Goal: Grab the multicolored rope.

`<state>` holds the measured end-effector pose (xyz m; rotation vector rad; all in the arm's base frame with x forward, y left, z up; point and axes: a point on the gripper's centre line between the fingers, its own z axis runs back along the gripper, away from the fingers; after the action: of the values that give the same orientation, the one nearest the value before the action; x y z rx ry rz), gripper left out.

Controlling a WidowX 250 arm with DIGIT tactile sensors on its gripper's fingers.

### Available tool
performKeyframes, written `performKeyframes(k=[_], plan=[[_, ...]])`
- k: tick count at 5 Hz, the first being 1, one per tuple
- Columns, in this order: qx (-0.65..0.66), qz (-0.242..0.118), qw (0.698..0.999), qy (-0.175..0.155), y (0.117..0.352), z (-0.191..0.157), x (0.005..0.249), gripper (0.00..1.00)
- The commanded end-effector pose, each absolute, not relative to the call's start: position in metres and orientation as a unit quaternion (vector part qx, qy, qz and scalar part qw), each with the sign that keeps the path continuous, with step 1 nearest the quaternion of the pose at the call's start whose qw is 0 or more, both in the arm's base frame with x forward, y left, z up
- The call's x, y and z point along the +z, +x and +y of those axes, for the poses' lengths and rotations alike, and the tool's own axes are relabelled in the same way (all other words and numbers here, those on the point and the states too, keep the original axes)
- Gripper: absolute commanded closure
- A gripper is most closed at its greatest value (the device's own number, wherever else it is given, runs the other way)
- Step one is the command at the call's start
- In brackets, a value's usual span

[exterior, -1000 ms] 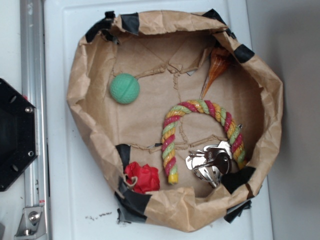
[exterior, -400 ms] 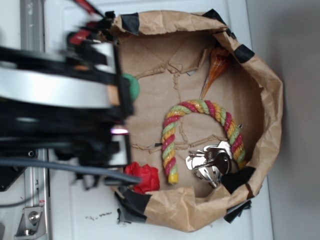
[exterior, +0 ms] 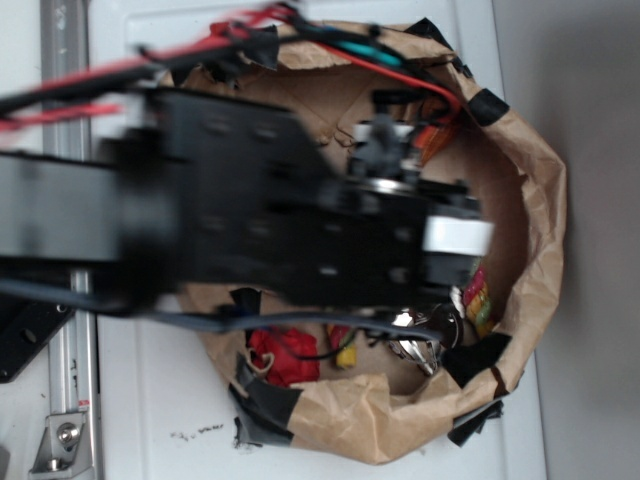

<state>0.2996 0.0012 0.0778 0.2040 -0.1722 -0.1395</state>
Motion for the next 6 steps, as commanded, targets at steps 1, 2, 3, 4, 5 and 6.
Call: performKeyframes(k=[1,2,3,4,5,6], plan=[[-0.115,-0.067,0.984,0.118,0.337,0.005,0.034,0.00],[-0.146,-0.057,0.982,0.107,0.342,-0.004,0.020,0.00],[-0.133,-0.009,0.989,0.061,0.334,0.003,-0.004,1.00],[-0.146,-0.009,0.989,0.027,0.320,0.002,0.005,1.00],[-0.084,0.003,0.996,0.036,0.300,0.000,0.016,1.00],[0.025,0.025,0.999,0.035,0.279,0.000,0.027,1.00]])
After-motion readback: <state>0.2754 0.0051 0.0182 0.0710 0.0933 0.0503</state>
